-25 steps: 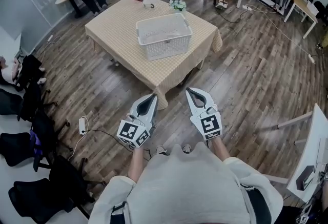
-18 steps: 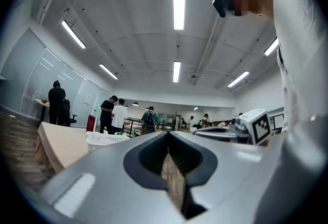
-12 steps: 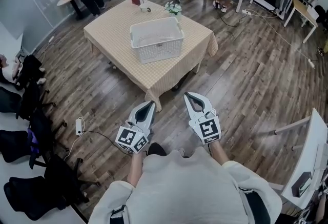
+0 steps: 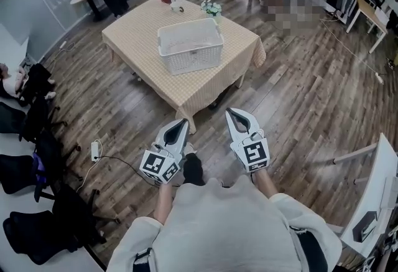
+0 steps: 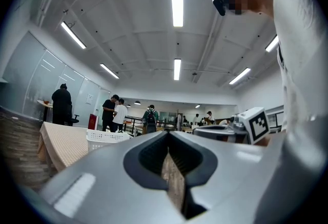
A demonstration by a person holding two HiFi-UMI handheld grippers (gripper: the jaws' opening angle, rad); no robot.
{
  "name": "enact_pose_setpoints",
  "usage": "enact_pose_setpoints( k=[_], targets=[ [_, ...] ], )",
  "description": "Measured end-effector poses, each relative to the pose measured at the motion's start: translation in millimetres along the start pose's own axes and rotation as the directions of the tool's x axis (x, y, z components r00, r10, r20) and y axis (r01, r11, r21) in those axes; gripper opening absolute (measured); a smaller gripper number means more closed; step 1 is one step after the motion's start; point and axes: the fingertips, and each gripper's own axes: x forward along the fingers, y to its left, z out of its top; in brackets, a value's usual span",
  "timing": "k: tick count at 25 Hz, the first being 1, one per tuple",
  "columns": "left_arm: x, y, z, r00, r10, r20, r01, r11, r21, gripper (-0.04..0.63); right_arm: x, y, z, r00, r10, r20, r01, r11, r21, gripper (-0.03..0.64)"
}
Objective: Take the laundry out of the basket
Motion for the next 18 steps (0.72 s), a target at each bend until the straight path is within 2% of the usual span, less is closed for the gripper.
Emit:
enact_pose_setpoints(
  k=[10,18],
  targets=[
    [13.4,36.5,-5.0,0.999,0.037,0.009,-0.037,0.999,-0.017,0.011,40.5,-5.0,-4.0,1.0,0.029,-0.005,-0.029,0.999,-0.015,-0.002],
    [44.5,73.3,-9.6,1.0,0.027,0.012,-0.027,0.999,-0.028,0.011,83.5,-18.1,-11.9,1.0,0.025,-0.015,-0.026,0.999,-0.019,-0.002]
  ],
)
